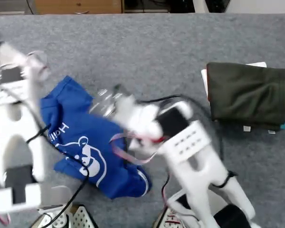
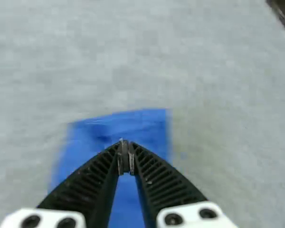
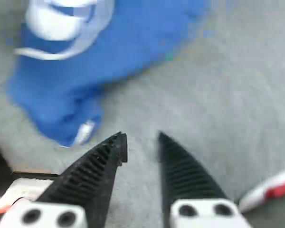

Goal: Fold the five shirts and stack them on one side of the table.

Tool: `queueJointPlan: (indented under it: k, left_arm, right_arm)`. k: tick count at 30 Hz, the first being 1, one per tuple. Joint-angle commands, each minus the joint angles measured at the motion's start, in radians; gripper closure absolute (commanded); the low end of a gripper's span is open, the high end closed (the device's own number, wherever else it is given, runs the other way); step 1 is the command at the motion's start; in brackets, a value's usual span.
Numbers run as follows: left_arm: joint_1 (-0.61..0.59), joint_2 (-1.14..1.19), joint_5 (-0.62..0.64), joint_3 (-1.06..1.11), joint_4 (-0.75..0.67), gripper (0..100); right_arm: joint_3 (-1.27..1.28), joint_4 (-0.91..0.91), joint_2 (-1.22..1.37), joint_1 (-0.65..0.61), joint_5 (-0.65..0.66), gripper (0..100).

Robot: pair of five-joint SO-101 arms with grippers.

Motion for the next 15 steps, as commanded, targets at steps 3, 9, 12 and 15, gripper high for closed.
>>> queueJointPlan:
  k: [3,9,12,15]
  left_arm:
    - [0.094,0.306,0.114,-0.318,0.041,86]
    - [0.095,0.734,0.157,-0.798,0.172,85]
    - [0.084,0.955,0.19,-1.03,0.218,85]
    - [0.069,1.138,0.218,-1.252,0.342,85]
  right_arm:
    - [0.024,-0.021,-0.035,0.214,0.044,92.9]
    - [0.082,-0.025,-0.03,0.22,0.044,92.9]
    - [0.088,-0.025,-0.03,0.216,0.044,92.9]
    - [0.09,-0.032,-0.03,0.216,0.044,93.0]
